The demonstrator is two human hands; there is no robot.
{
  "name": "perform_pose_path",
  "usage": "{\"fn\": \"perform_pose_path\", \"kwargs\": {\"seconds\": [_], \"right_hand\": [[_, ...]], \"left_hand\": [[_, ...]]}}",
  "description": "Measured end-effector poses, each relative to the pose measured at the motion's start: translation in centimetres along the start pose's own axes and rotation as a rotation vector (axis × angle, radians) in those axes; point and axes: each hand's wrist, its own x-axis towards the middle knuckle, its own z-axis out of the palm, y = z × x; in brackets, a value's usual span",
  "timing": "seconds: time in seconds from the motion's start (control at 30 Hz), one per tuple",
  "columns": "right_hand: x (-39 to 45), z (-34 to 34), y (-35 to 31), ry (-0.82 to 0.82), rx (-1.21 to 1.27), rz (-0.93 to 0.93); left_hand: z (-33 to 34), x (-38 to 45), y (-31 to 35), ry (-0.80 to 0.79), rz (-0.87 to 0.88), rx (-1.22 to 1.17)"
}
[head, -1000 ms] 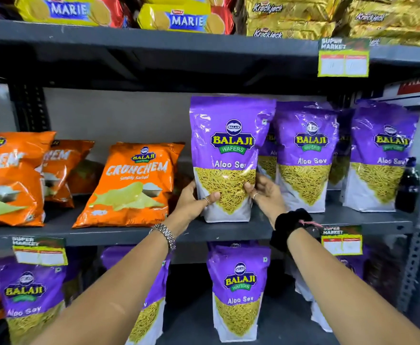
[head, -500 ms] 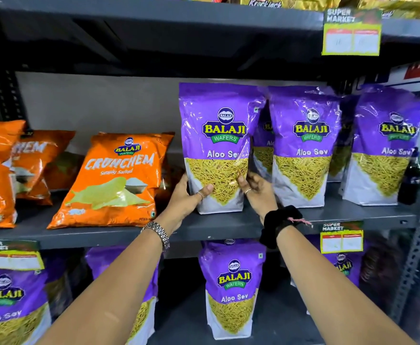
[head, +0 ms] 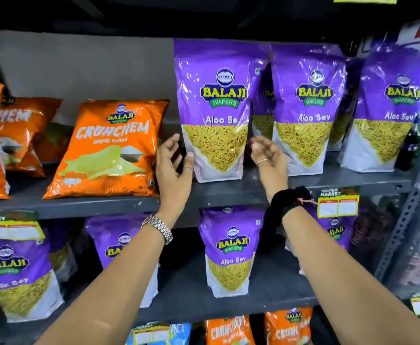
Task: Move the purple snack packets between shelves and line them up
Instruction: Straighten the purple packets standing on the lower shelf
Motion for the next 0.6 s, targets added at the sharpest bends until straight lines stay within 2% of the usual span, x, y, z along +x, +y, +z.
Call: {"fn": "perform_pose_path", "kwargs": {"seconds": [0.13, 0.23, 0.3, 0.53, 0.6], "right_hand": [[2.5, -2.1, -6.1, 0.083, 0.09, -0.255], [2.5, -3.9, -7.5, 0.26, -0.006, -0.408], [3.2, -4.9, -7.0, 0.322, -0.048, -0.436], [6.2, -7.7, -1.5, 0.377, -0.226, -0.332], [7.2, -7.7, 0.1, 0.344, -0.251, -0.276]], "left_hand": [[2.5, 1.1, 4.5, 0.027, 0.312, 0.015], [3.8, 2.1, 5.7, -0.018, 0.386, 0.055], [4.5, 3.0, 5.9, -0.026, 0.438, 0.092], [6.4, 5.1, 0.3, -0.125, 0.328, 0.214], [6.8, 6.1, -1.6, -0.172, 0.232, 0.223]]}}
